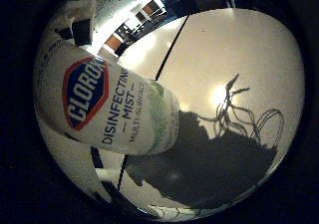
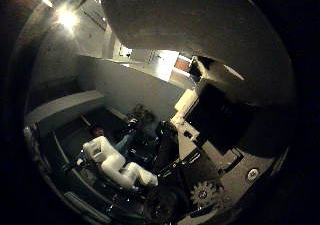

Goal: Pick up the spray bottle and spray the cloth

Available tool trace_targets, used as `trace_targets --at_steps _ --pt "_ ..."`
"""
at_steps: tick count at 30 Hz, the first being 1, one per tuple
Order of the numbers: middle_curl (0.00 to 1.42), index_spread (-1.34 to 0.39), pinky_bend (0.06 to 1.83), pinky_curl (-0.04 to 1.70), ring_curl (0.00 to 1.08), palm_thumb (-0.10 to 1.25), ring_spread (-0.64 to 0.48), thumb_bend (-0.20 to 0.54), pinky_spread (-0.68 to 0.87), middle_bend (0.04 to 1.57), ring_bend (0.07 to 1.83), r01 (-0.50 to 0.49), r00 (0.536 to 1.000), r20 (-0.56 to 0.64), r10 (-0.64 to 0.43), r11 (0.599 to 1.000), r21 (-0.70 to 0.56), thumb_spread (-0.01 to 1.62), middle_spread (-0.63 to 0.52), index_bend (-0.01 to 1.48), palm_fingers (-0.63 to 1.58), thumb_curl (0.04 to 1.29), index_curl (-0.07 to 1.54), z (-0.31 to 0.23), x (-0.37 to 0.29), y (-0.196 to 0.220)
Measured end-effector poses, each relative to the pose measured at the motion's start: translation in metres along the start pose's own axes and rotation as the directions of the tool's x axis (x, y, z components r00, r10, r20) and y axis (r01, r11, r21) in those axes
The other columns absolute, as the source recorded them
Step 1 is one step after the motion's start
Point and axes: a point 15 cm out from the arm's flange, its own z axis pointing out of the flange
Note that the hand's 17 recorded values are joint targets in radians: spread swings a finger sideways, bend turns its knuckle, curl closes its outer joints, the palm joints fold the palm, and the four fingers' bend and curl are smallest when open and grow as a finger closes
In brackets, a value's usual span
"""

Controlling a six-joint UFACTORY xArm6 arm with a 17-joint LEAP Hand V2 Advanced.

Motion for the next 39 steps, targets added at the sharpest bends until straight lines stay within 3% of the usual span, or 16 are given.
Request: trace_targets --at_steps 2,5,6,10,15,21,25,32,39 --pt "0.54 -0.21 1.09 0.79 0.5 0.87 -0.17 -0.034 -0.31 1.19 1.36 0.007 1.0 -0.01 -0.007 1.0 -0.028 0.78 -0.08 0.78 1.09 0.71 0.6 0.0 0.003 0.006" --pt "0.53 -0.25 1.13 0.79 0.5 0.85 -0.2 -0.032 -0.35 1.05 1.32 0.011 0.999 -0.031 -0.013 0.999 -0.041 0.76 -0.11 0.53 0.82 0.69 0.58 -0.002 0.007 0.008" --pt "0.51 -0.29 1.1 0.78 0.51 0.85 -0.21 -0.027 -0.35 0.97 1.33 0.01 0.999 -0.03 -0.011 0.999 -0.041 0.8 -0.12 0.45 0.64 0.67 0.57 -0.002 0.006 0.008" --pt "0.5 -0.36 0.91 0.76 0.49 0.83 -0.19 -0.03 -0.26 0.87 1.27 0.022 0.999 -0.033 -0.023 0.999 -0.038 0.92 -0.14 0.46 0.37 0.61 0.56 -0.004 0.003 0.005" --pt "0.49 -0.37 0.78 0.74 0.47 0.78 -0.18 -0.032 -0.04 0.79 1.16 0.044 0.998 -0.039 -0.045 0.998 -0.039 1.0 -0.13 0.48 0.22 0.54 0.55 -0.009 -0.003 0.001" --pt "0.49 -0.33 0.69 0.69 0.44 0.74 -0.14 -0.027 0.2 0.73 1.04 0.071 0.994 -0.077 -0.075 0.996 -0.054 1.01 -0.1 0.42 0.18 0.48 0.5 -0.027 -0.007 -0.003" --pt "0.48 -0.3 0.66 0.67 0.42 0.7 -0.1 -0.031 0.28 0.69 0.94 0.086 0.982 -0.163 -0.093 0.995 -0.047 1.02 -0.08 0.4 0.15 0.45 0.48 -0.043 0.004 -0.011" --pt "0.45 -0.27 0.56 0.62 0.38 0.67 -0.02 -0.026 0.35 0.59 0.79 0.05 0.961 -0.268 -0.073 0.994 -0.092 1.03 -0.05 0.33 0.14 0.41 0.45 -0.069 0.019 -0.006" --pt "0.43 -0.26 0.5 0.56 0.36 0.67 0.0 -0.024 0.36 0.49 0.7 0.077 0.942 -0.323 -0.094 0.995 -0.066 1.03 -0.03 0.25 0.2 0.4 0.43 -0.1 0.008 -0.021"
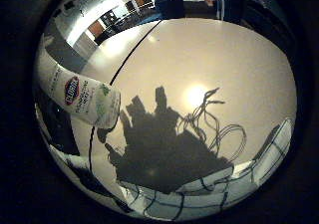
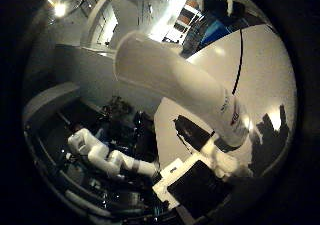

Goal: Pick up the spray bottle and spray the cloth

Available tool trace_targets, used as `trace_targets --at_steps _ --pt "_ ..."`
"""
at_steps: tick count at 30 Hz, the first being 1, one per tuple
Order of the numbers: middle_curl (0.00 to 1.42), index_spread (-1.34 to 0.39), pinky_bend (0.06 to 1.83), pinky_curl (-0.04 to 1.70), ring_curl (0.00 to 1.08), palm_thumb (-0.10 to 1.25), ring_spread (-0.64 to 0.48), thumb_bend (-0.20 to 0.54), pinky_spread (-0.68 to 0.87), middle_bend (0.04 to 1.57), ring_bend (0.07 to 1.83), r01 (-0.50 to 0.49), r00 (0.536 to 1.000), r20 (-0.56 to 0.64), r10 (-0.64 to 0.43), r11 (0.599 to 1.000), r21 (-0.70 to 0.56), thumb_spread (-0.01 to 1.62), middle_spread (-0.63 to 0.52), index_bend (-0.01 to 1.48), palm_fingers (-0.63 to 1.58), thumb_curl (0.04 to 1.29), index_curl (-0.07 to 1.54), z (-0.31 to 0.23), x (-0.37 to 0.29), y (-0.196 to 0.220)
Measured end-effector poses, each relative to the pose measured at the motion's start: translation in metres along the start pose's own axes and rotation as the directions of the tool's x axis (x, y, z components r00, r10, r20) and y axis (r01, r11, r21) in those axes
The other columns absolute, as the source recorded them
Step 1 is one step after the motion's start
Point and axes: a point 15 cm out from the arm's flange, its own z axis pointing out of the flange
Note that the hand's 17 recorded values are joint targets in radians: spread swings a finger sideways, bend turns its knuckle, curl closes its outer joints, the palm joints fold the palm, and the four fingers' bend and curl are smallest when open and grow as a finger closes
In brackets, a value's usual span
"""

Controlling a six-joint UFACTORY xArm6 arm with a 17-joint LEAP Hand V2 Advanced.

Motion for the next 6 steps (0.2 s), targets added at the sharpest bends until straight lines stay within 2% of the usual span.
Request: trace_targets --at_steps 6 --pt "0.42 -0.26 0.47 0.54 0.35 0.67 0.0 -0.024 0.36 0.44 0.65 0.042 0.998 -0.053 -0.039 0.998 0.05 1.03 -0.03 0.2 0.24 0.39 0.42 -0.048 -0.02 -0.012"
